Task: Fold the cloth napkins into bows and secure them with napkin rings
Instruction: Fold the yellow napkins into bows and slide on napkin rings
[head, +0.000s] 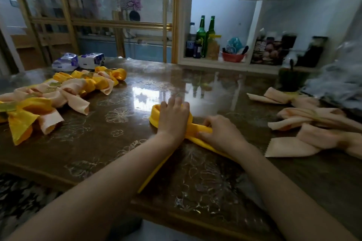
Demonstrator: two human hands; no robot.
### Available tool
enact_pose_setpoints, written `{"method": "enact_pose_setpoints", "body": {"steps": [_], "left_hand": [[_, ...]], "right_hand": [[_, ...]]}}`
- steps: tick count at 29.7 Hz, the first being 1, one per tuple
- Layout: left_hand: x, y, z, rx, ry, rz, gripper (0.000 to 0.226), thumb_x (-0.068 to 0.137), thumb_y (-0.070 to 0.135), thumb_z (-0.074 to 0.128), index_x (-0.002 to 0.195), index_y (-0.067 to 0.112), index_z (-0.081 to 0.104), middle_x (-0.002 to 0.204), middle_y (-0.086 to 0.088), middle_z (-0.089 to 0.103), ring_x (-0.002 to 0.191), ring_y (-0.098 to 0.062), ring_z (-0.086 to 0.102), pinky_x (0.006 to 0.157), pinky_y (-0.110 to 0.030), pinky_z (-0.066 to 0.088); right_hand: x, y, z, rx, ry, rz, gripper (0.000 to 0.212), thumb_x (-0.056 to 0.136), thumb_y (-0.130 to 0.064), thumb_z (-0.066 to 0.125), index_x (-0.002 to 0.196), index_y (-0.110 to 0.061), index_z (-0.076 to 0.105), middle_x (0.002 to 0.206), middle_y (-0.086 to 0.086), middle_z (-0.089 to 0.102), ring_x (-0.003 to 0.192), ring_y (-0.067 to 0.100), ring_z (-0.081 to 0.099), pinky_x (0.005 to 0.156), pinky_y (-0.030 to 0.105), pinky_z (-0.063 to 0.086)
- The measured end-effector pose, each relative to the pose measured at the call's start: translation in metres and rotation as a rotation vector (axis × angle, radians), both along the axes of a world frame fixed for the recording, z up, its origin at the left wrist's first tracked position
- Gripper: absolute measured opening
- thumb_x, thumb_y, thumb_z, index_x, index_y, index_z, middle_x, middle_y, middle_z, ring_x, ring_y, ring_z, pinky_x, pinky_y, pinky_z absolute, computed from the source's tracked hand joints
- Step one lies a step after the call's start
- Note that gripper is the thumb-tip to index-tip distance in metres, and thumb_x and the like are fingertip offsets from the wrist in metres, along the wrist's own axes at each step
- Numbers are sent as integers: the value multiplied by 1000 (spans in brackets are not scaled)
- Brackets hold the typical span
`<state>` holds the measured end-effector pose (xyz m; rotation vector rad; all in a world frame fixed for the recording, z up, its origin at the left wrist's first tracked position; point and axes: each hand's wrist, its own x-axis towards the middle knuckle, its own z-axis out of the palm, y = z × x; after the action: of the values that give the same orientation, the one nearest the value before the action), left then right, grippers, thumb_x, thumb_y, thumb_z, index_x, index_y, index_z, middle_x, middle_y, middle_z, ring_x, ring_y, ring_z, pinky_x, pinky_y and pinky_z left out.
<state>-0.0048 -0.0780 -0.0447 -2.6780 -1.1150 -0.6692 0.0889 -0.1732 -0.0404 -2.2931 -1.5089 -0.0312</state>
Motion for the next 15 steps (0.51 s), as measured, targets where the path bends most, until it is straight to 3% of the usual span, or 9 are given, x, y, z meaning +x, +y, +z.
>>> {"method": "enact_pose_setpoints", "body": {"steps": [3, 7, 10, 15], "left_hand": [[17, -34, 7, -105, -46, -121, 30, 98, 27, 38, 120, 14, 51, 128, -8, 49, 121, -26, 40, 96, -37, 31], [31, -77, -5, -223, -4, -303, 40, 98, 42, 33, 128, 20, 48, 135, -2, 45, 129, -21, 34, 106, -37, 20], [39, -96, -9, -286, -11, -377, 39, 97, 44, 33, 126, 24, 50, 139, 2, 42, 135, -18, 26, 111, -39, 13], [46, -110, -19, -345, -22, -430, 36, 97, 46, 34, 122, 26, 50, 138, 3, 43, 136, -16, 26, 113, -38, 14]], "right_hand": [[28, -47, 8, 170, -46, -13, 22, 88, -27, 62, 106, -15, 62, 105, 2, 57, 99, 16, 52, 86, 29, 45], [61, -131, 19, 373, -83, -153, 13, 89, -10, 59, 101, -14, 63, 100, -5, 53, 91, 4, 46, 72, 11, 37], [92, -182, 19, 346, -78, -337, 15, 90, -6, 57, 99, -17, 62, 102, -7, 52, 91, 6, 49, 73, 16, 38], [142, -246, 22, 242, -147, -605, 25, 88, 3, 48, 104, -10, 64, 111, 11, 59, 101, 21, 51, 82, 27, 38]]}}
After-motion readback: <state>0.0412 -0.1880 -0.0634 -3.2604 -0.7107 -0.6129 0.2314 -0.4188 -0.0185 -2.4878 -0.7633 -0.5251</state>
